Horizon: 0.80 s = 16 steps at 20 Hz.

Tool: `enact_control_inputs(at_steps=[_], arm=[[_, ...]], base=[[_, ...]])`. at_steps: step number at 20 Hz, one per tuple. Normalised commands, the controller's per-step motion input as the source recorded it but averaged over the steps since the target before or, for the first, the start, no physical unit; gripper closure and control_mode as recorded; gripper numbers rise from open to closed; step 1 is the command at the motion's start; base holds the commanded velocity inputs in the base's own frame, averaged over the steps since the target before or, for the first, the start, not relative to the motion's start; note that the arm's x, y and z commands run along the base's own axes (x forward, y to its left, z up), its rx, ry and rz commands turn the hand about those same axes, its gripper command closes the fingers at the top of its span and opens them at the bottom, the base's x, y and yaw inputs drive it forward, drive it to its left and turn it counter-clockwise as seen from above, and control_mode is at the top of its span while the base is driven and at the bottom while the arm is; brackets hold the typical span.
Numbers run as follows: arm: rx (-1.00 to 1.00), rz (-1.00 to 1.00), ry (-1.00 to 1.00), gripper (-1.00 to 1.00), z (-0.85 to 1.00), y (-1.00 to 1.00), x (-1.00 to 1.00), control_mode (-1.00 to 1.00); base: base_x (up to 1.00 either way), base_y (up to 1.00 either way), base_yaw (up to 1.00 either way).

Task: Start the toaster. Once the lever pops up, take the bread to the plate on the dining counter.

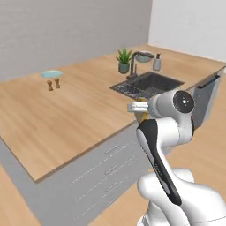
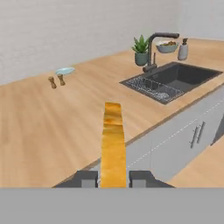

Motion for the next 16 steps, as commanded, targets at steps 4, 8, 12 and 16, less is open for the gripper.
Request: enact_control_inputs(at_steps=[4, 8, 12, 16], arm=[[0.0, 0.0, 0.0, 1.0, 0.0, 0.0, 0.0, 1.0], [0.0, 0.0, 0.0, 1.0, 0.0, 0.0, 0.0, 1.0], [0.0, 0.0, 0.0, 1.0, 0.0, 0.0, 0.0, 1.0], [0.0, 0.0, 0.0, 1.0, 0.0, 0.0, 0.0, 1.0]], base=[[-0.1, 0.41, 0.92], [0.1, 1.0, 0.32], [0.25, 1.0, 0.1], [0.46, 1.0, 0.07]])
